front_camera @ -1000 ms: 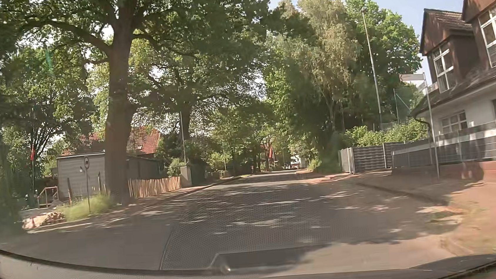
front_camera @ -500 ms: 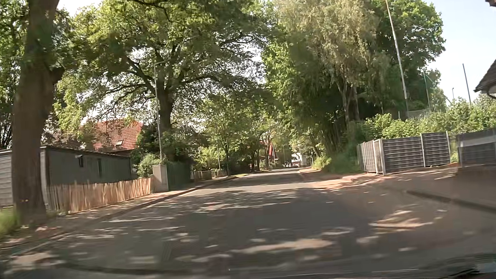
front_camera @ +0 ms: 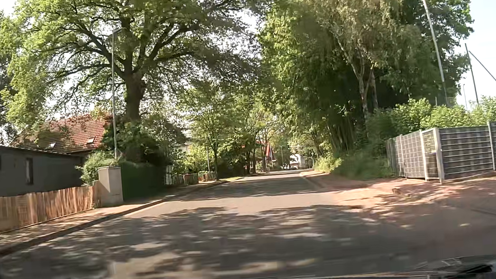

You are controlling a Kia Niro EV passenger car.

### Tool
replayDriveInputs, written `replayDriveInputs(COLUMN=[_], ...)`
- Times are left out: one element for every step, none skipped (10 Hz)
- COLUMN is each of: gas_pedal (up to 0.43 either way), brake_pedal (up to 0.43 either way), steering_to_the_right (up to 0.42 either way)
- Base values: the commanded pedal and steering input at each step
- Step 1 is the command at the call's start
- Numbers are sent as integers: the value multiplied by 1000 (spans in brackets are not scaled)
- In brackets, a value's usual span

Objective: Follow the waypoints while adhering to traffic rules and regulations

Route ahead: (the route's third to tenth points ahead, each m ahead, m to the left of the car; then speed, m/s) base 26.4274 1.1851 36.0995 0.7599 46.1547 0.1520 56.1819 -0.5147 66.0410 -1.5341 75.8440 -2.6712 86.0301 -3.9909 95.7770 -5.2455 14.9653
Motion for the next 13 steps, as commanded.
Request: replayDriveInputs(gas_pedal=[248, 248, 248, 248, 248, 248, 248, 248, 248, 248, 248, 248, 248], brake_pedal=[0, 0, 0, 0, 0, 0, 0, 0, 0, 0, 0, 0, 0], steering_to_the_right=[7, 7, 7, 7, 7, 7, 7, 7, 7, 7, 8, 8, 8])
